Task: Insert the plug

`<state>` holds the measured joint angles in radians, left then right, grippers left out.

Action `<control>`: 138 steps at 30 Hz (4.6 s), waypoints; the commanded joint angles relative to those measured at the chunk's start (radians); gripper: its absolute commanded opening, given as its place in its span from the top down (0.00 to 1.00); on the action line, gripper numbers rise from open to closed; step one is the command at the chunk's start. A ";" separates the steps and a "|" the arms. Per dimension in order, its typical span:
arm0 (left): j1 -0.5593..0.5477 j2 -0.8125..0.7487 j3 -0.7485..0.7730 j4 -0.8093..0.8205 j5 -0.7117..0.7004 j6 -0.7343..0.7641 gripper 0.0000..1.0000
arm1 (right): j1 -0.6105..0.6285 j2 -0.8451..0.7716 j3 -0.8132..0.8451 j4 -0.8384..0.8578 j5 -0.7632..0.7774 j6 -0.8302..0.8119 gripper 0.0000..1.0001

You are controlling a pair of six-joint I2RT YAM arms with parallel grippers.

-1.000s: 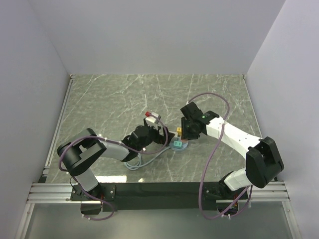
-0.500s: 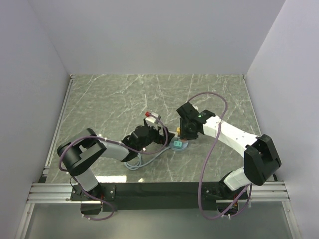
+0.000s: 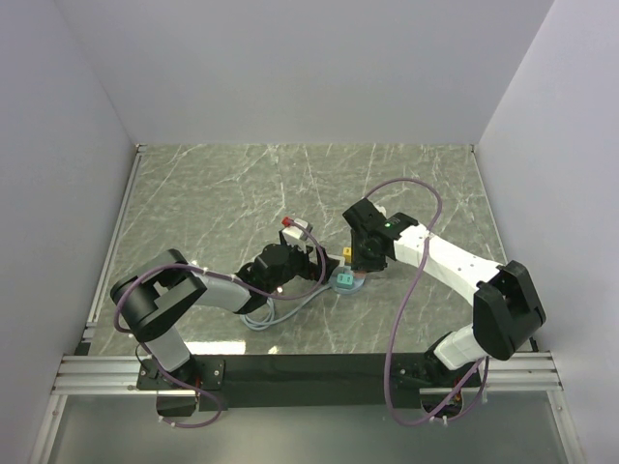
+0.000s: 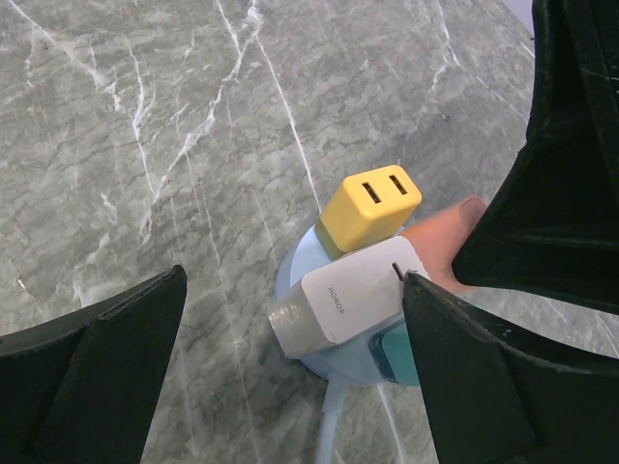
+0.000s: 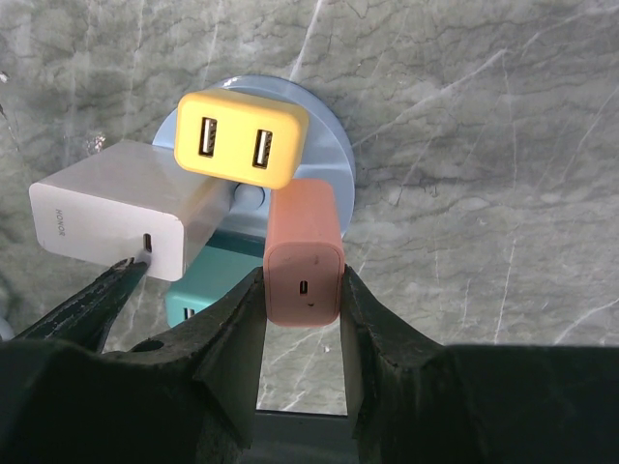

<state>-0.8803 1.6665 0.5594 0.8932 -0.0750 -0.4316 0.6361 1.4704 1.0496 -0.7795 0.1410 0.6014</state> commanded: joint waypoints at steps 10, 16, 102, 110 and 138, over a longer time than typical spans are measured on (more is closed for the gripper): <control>0.001 0.021 0.010 0.010 0.011 0.005 0.01 | 0.010 0.010 0.023 -0.023 -0.032 0.021 1.00; 0.000 0.019 0.011 0.006 0.012 0.007 0.01 | 0.023 0.014 0.033 -0.043 -0.020 0.037 1.00; 0.017 0.044 -0.032 0.001 -0.020 0.024 0.05 | 0.045 0.097 0.035 0.278 0.065 -0.141 0.73; 0.015 0.012 -0.018 -0.002 -0.008 0.024 0.01 | 0.043 -0.010 -0.026 0.348 0.092 -0.157 0.42; 0.301 -0.312 0.059 -0.327 -0.131 0.001 0.00 | -0.320 -0.436 -0.295 0.646 0.158 -0.216 0.17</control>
<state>-0.6765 1.3777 0.5613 0.6029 -0.1833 -0.4091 0.3614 1.0843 0.7731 -0.2493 0.2802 0.4175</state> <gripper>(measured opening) 0.995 0.825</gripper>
